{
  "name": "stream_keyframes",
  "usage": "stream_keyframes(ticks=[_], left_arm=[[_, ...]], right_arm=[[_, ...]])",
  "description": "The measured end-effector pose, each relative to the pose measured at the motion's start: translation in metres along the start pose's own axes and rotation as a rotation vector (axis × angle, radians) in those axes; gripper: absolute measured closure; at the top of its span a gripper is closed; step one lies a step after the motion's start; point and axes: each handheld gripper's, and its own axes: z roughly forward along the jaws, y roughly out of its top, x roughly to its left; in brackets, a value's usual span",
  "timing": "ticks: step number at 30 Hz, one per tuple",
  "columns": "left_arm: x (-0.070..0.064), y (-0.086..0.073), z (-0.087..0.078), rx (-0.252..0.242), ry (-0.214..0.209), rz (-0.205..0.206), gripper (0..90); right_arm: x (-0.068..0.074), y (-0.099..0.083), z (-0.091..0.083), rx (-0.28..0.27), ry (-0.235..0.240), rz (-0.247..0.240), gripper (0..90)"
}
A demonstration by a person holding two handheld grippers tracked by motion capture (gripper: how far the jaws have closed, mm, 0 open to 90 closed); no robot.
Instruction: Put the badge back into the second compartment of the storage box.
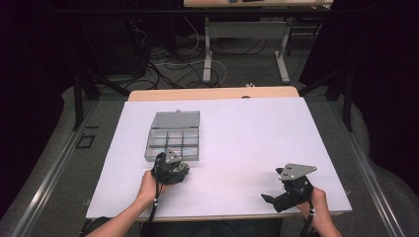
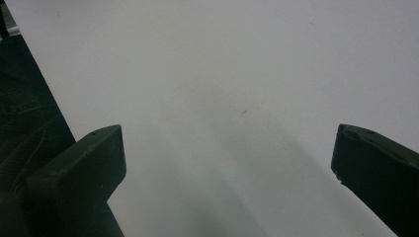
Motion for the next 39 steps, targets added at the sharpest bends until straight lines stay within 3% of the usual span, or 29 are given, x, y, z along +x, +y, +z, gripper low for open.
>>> stream_keyframes(ticks=[2, 3, 26, 28, 30, 39], left_arm=[[0.0011, 0.0007, -0.0013, 0.017, -0.012, 0.003, 55.8], [0.0007, 0.0001, 0.0005, -0.004, -0.001, -0.004, 56.3], [0.0019, 0.0006, -0.0012, -0.008, -0.022, -0.004, 57.6], [0.0033, 0.0015, -0.0040, 0.011, -0.036, 0.001, 57.7], [0.0026, 0.0009, -0.0031, -0.012, -0.024, -0.003, 57.7], [0.0022, 0.0016, -0.0049, -0.015, -0.018, -0.002, 57.7]], right_arm=[[0.0006, -0.0001, 0.0002, 0.001, 0.000, 0.005, 0.0], [-0.0004, 0.0003, -0.0005, 0.011, 0.005, -0.004, 0.0], [0.0001, 0.0005, -0.0007, 0.019, 0.010, -0.009, 0.0], [0.0000, 0.0005, -0.0007, 0.020, 0.011, -0.010, 0.0], [0.0001, 0.0005, -0.0007, 0.020, 0.011, -0.011, 0.0], [0.0003, 0.0004, -0.0001, 0.013, 0.008, -0.010, 0.0]])
